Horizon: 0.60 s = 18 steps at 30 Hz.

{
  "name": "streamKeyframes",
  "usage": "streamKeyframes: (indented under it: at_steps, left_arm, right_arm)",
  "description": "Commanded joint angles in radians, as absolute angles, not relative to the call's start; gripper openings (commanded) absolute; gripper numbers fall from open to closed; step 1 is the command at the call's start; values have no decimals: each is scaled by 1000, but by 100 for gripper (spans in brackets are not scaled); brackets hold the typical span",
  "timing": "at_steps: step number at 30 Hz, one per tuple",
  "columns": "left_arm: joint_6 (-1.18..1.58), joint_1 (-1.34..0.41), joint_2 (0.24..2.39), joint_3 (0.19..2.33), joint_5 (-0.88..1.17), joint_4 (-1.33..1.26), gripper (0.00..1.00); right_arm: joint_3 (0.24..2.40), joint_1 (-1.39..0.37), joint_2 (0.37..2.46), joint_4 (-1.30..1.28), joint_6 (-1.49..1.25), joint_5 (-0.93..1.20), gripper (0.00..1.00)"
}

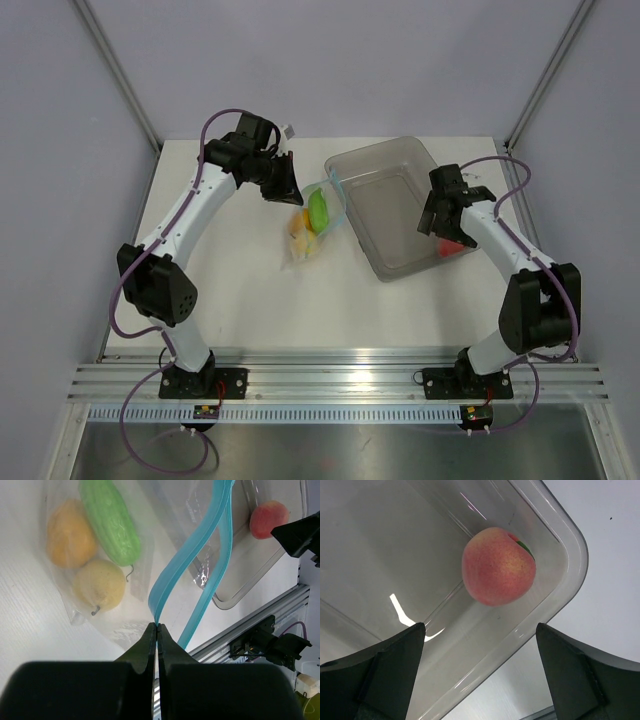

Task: Place the food in the zip-top bag and seal the zipper
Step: Pick up the fake fruit from the bin.

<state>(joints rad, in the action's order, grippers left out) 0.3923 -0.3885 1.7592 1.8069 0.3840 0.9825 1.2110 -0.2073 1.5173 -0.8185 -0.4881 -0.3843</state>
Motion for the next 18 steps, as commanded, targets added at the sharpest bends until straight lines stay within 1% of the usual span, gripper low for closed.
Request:
streamKeyframes:
  at_steps: [1,15,16,18]
  left_arm:
    - [391,-393,1759,1822,410,939,0]
    - [390,-393,1763,1807,408,936,0]
    - [388,-393,1763,1806,408,936,0]
    - [390,-393,1761,1804,405,934,0]
  right_arm:
    - [1230,-193,1563,-813,-445,-442,99]
    - [1243,-158,1752,-690,-393,-465,99]
    - [1246,-158,1759,-687,-390,-465,99]
    - [1249,-156,1776,-687,-388,-466,94]
